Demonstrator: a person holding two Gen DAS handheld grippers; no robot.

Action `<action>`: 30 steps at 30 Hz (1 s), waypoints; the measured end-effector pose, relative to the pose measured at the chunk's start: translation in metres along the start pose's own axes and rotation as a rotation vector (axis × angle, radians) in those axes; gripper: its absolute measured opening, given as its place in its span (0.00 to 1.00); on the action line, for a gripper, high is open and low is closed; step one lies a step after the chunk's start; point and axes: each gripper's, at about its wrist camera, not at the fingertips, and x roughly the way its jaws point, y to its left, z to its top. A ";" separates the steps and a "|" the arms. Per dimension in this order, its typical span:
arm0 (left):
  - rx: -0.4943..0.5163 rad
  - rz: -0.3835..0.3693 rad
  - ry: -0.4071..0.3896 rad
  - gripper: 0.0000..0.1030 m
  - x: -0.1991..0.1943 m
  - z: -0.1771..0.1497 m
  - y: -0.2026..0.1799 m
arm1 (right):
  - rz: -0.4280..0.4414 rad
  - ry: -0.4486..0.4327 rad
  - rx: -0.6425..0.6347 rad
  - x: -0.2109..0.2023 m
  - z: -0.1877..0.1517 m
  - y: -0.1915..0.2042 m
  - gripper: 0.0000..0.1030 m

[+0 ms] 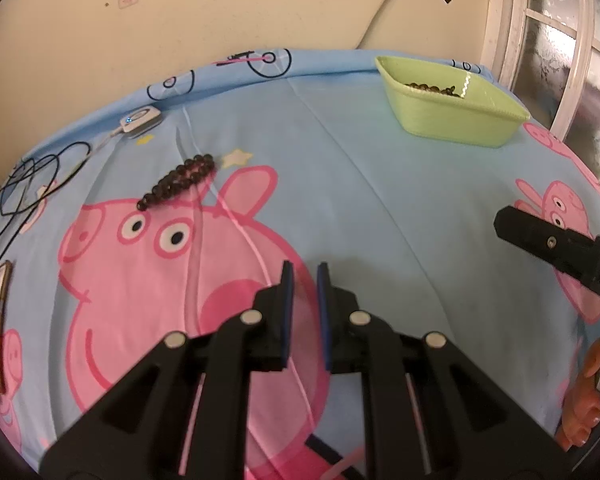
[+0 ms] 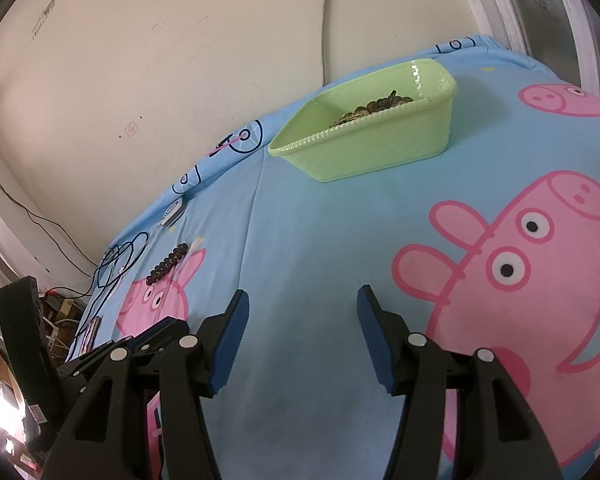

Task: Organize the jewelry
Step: 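Move both tools over the dark brown bead bracelet on the sheet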

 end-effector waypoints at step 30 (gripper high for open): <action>-0.031 -0.054 0.014 0.11 0.003 -0.007 0.037 | 0.014 0.061 -0.081 0.011 0.004 0.017 0.31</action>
